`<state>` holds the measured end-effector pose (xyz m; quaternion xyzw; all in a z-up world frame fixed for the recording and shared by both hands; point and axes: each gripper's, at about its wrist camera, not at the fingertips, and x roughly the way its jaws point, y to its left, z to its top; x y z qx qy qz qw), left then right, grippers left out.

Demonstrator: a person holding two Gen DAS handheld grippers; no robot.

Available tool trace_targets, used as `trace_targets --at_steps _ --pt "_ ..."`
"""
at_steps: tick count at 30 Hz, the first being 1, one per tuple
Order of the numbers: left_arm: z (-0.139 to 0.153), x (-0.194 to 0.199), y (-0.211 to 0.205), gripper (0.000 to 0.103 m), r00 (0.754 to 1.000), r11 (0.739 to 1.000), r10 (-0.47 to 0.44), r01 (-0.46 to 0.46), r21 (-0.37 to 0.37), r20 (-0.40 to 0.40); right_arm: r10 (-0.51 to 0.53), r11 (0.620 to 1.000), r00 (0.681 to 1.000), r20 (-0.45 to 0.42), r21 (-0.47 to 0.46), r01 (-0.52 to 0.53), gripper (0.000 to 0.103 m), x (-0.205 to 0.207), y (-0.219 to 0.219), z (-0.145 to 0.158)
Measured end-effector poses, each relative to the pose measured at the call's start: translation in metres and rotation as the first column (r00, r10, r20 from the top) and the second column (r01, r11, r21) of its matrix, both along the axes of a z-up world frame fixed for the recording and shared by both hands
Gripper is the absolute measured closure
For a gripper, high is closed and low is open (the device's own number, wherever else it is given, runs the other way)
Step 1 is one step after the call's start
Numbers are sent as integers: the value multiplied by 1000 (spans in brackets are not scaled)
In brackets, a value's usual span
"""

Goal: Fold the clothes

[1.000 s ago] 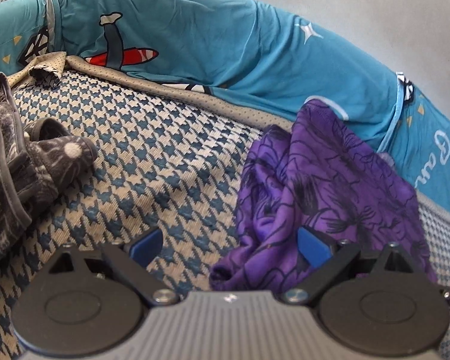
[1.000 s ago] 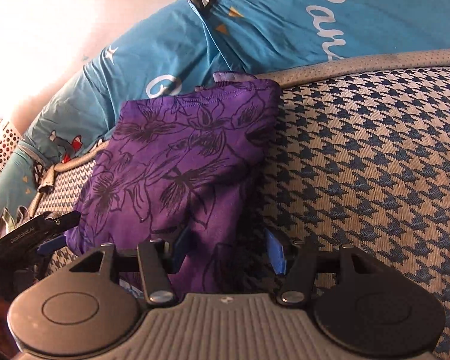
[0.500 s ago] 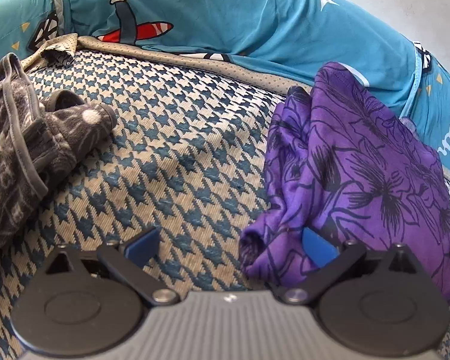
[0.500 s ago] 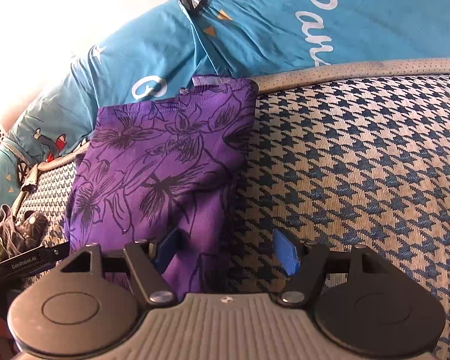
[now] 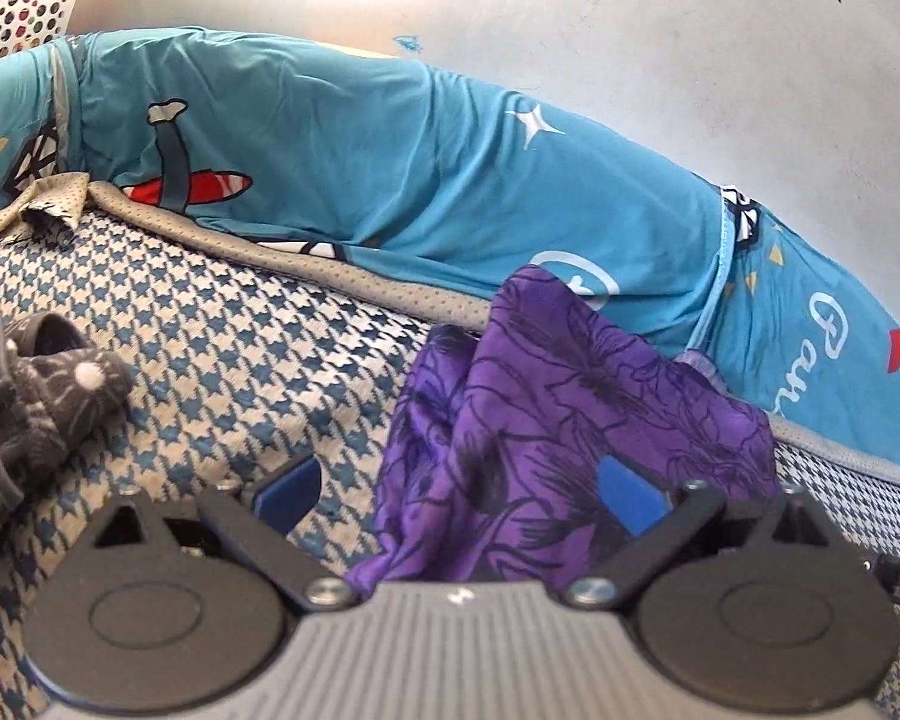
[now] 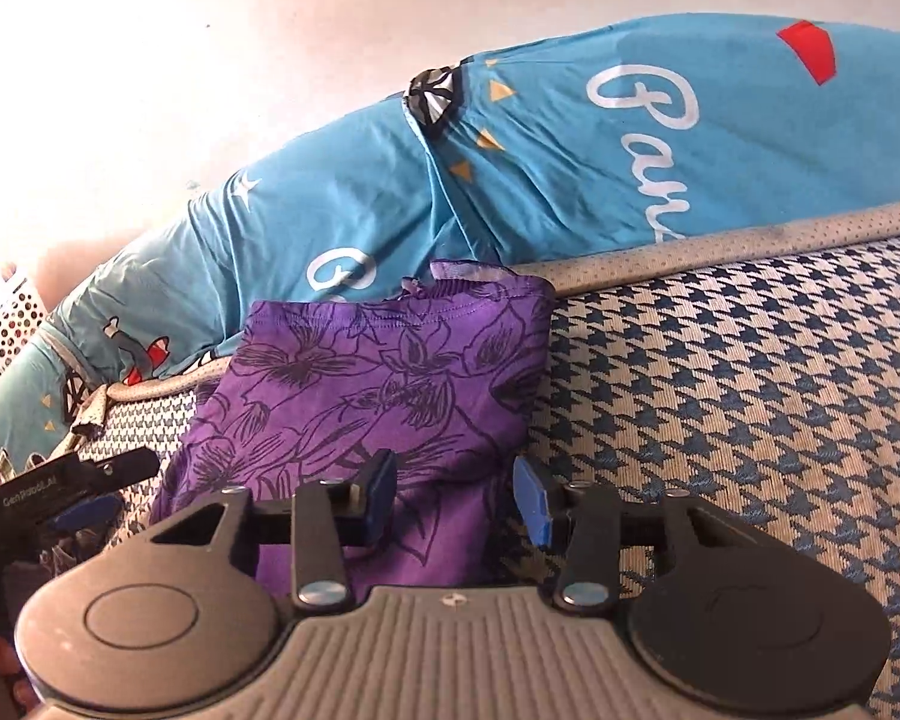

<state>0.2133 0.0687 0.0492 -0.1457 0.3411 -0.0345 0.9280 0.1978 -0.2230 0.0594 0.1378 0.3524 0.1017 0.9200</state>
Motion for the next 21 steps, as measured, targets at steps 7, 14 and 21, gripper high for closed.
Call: trace_targets --at_steps 7,14,21 --pt "-7 9 -34 4 997 994 -78 77 76 16 71 997 997 5 -32 -71 70 0 13 -4" --pt "-32 16 -32 3 995 990 -68 76 115 -74 111 989 993 -45 -91 -115 70 8 33 -23" --pt "-50 17 -19 0 990 995 -36 49 90 -137 141 982 989 -47 -117 -145 68 15 43 -34"
